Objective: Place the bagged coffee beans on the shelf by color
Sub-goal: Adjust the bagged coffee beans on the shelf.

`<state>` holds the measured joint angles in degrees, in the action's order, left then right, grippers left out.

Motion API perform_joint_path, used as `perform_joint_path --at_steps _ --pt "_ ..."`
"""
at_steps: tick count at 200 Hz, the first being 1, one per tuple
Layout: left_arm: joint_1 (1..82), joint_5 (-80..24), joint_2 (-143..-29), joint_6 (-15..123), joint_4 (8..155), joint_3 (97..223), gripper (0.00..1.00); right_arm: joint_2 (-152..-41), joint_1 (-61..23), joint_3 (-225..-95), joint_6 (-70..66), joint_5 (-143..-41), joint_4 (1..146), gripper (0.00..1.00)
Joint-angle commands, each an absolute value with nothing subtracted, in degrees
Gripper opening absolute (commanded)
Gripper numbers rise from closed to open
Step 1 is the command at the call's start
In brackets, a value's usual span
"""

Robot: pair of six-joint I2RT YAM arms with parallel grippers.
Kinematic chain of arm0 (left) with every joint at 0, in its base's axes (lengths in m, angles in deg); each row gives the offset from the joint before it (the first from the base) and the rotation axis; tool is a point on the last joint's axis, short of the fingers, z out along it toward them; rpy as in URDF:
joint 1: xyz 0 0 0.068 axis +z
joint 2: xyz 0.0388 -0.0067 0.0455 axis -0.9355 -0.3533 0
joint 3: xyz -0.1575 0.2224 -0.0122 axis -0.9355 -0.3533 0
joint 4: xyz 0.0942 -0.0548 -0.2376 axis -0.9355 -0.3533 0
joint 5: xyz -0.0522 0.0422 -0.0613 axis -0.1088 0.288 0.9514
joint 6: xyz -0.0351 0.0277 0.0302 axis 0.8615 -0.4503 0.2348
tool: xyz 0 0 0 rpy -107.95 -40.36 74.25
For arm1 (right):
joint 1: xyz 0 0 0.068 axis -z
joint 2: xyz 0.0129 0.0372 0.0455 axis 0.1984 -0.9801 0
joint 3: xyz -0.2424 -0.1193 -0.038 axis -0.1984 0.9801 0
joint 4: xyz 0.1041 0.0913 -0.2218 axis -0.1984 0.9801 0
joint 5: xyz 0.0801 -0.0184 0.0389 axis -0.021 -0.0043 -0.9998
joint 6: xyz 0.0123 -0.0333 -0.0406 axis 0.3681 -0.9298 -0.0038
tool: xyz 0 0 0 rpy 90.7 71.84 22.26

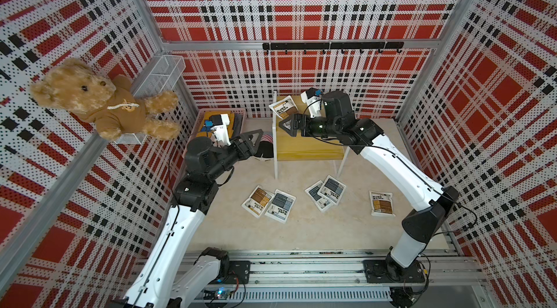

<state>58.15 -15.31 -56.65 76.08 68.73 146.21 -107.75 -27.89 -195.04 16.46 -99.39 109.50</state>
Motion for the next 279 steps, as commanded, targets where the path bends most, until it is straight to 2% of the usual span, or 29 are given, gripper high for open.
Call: perform_joint_path --at_steps 1,34,69,110,155,206,279 --pt "58.8 -15.5 -56.4 74.9 68.2 146.0 0.70 -107.4 -29.1 -194.3 18.4 -100.1 107.8 1.00" --pt "58.9 -16.7 -59.5 76.8 72.1 147.1 0.70 -105.5 -28.6 -197.3 16.6 -97.5 110.2 1.00" --pt "58.7 -16.0 -68.7 79.3 79.2 151.8 0.70 -106.6 -22.9 -200.6 15.4 -99.1 112.3 1.00" --pt "58.3 -14.9 -79.0 81.4 84.4 159.0 0.70 -111.6 -19.8 -205.7 14.1 -102.1 114.2 1.00" --pt "58.1 -14.2 -85.2 82.7 86.7 163.0 0.69 -116.7 -18.9 -209.0 14.2 -104.0 114.3 1.00" --pt "57.5 -13.3 -89.7 83.9 88.2 166.9 0.69 -117.8 -19.0 -207.9 15.4 -105.3 113.3 1.00" --pt "55.7 -12.5 -94.8 84.6 88.4 173.2 0.69 -112.5 -21.3 -200.2 18.1 -104.9 109.9 1.00"
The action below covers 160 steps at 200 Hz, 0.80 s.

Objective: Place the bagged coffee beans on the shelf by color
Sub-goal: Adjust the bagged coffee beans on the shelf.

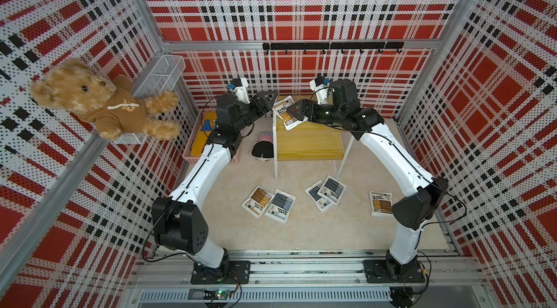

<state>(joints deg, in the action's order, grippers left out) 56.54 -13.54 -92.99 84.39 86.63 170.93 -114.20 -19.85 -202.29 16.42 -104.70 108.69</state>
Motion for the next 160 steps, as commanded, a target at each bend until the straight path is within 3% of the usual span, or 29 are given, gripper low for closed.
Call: perform_joint_path --at_steps 1,71,160 --pt "55.6 -12.5 -94.8 84.6 88.4 173.3 0.69 -112.5 -21.3 -200.1 18.1 -104.8 109.9 1.00" --pt "57.8 -19.4 -90.7 82.5 80.0 172.4 0.70 -110.8 -21.7 -198.5 18.9 -101.9 111.0 1.00" --pt "55.6 -16.9 -87.8 84.0 79.9 170.8 0.69 -108.6 -21.8 -195.8 22.1 -103.0 109.7 1.00"
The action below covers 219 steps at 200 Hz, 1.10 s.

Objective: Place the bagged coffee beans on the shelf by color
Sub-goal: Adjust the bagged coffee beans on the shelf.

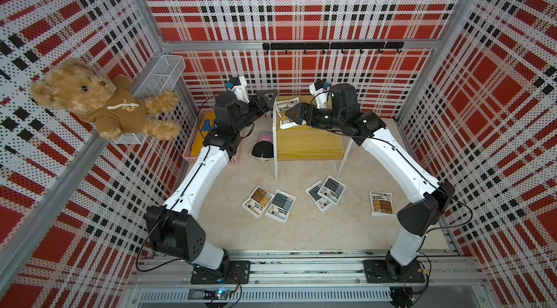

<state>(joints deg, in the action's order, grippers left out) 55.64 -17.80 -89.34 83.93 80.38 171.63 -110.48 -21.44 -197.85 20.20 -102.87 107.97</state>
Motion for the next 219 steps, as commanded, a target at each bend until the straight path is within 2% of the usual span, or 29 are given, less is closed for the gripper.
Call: perform_joint_path --at_steps 1,76,106,143,179,219 --pt "55.6 -16.9 -87.8 84.0 79.9 170.8 0.70 -108.5 -21.8 -195.8 22.1 -103.0 109.7 1.00" --pt "57.4 -16.8 -83.2 84.2 80.0 165.6 0.70 -107.0 -22.8 -193.5 23.6 -104.6 108.6 1.00" --pt "58.7 -16.3 -81.3 84.4 79.9 163.9 0.70 -105.4 -22.8 -192.9 22.8 -101.3 110.3 1.00" --pt "59.3 -15.6 -79.4 83.7 79.6 162.8 0.70 -101.7 -22.9 -194.0 18.3 -90.8 116.7 1.00" --pt "59.2 -14.8 -73.9 79.9 75.1 160.9 0.70 -96.3 -22.8 -193.4 15.6 -87.2 130.1 1.00" --pt "53.8 -18.0 -59.6 75.8 68.5 148.9 0.70 -81.3 -23.2 -177.5 19.7 -82.7 141.5 1.00"
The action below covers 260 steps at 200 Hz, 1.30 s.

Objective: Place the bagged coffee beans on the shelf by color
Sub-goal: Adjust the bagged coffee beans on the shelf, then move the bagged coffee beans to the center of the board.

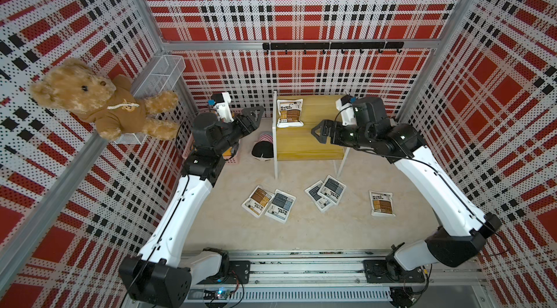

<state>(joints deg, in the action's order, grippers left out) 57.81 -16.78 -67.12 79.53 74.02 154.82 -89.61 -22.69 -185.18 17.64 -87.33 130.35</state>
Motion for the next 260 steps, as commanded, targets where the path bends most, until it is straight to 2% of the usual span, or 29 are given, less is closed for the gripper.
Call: perform_joint_path --at_steps 1,24,54,77,95,132,160,196,231,260 --pt "53.5 -18.2 -59.2 75.8 68.4 148.5 0.70 -80.9 -23.2 -177.0 19.9 -82.5 141.8 1.00" --pt "47.0 -21.8 -51.5 78.2 67.3 139.3 0.69 -72.7 -22.4 -166.5 25.2 -77.2 146.0 1.00" --pt "34.2 -29.2 -46.2 82.0 71.2 129.9 0.69 -65.7 -19.4 -153.1 32.9 -74.9 148.7 1.00" --pt "25.2 -34.1 -47.1 82.1 77.1 124.9 0.69 -59.6 -13.8 -143.8 36.3 -75.7 147.5 1.00" --pt "22.1 -34.7 -50.8 80.4 83.4 122.1 0.71 -57.6 -6.5 -138.4 39.5 -82.8 142.2 1.00" --pt "22.3 -31.0 -61.0 77.4 95.6 119.5 0.76 -65.0 7.7 -135.2 36.6 -89.8 138.0 1.00" --pt "24.7 -27.4 -69.0 77.3 95.0 122.6 0.77 -73.3 11.3 -141.4 35.6 -84.8 141.9 1.00" --pt "27.9 -24.6 -71.8 75.8 92.2 125.0 0.77 -80.7 18.0 -146.1 31.4 -79.5 146.4 1.00" --pt "34.0 -19.7 -73.0 74.6 93.7 123.7 0.77 -89.0 19.2 -146.9 27.0 -82.3 144.4 1.00" --pt "37.2 -17.4 -74.2 72.7 93.0 124.6 0.77 -90.5 19.2 -146.5 26.4 -80.9 143.4 1.00"
